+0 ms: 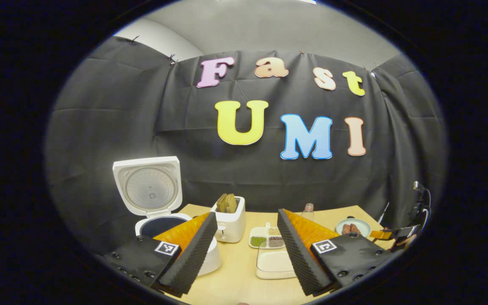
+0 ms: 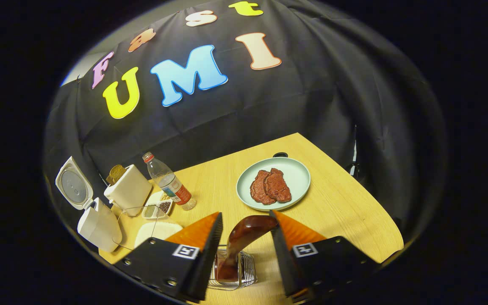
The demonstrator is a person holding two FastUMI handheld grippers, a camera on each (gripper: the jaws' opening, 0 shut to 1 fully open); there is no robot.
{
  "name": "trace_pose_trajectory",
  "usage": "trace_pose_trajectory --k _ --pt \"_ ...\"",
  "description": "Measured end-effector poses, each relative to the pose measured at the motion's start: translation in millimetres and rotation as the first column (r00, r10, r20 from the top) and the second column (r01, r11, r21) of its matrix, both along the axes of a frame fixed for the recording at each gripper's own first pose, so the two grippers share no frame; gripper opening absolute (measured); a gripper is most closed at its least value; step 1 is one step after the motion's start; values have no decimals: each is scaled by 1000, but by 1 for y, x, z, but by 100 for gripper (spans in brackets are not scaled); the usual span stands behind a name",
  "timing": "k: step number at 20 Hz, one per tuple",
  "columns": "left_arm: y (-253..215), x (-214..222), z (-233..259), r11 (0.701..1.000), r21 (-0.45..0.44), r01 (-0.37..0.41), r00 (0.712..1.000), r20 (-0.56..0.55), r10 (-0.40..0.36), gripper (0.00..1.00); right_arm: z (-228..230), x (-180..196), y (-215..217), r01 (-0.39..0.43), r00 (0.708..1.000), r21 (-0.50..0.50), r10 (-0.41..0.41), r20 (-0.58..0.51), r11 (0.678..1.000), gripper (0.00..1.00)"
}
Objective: Close the left gripper, press the button to open the rice cooker; take a wooden spoon from the chopstick holder with the right hand, scoop a spoonful of rice and pour it into the rice cooker, then put the wooden spoon back into the chopstick holder.
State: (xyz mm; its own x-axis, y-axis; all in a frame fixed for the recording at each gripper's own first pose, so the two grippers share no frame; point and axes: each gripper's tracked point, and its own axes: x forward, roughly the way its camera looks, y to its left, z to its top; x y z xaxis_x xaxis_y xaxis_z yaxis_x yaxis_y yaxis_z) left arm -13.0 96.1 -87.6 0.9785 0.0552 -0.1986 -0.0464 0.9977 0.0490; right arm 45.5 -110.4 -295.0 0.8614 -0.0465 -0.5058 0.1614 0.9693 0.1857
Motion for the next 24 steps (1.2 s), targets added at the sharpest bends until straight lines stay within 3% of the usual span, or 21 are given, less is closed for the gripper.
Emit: trace_pose_trajectory --k 1,4,5,7,13,18,24 --pt "0 -1 -2 1000 1 0 1000 -3 0 96 6 -3 10 -11 1000 32 11 4 999 42" --pt "-4 0 1 1000 -11 11 1000 8 -11 96 6 -3 15 -16 1000 80 17 -11 997 25" --pt "-8 -1 3 1000 -25 18 1000 15 -17 99 13 -3 15 2 1000 99 -1 -16 995 24" --pt "-10 -1 5 999 -31 22 999 26 -21 98 8 -3 22 26 999 104 -24 -23 994 8" --pt "-6 -4 14 999 -22 33 998 53 -31 98 84 -2 40 -17 996 93 9 88 995 7" --pt "6 -4 19 998 -55 28 997 79 -24 98 155 9 75 -94 972 97 71 225 991 7" --pt "24 -2 21 998 -46 47 996 83 -43 99 168 31 140 -201 949 86 172 263 976 7"
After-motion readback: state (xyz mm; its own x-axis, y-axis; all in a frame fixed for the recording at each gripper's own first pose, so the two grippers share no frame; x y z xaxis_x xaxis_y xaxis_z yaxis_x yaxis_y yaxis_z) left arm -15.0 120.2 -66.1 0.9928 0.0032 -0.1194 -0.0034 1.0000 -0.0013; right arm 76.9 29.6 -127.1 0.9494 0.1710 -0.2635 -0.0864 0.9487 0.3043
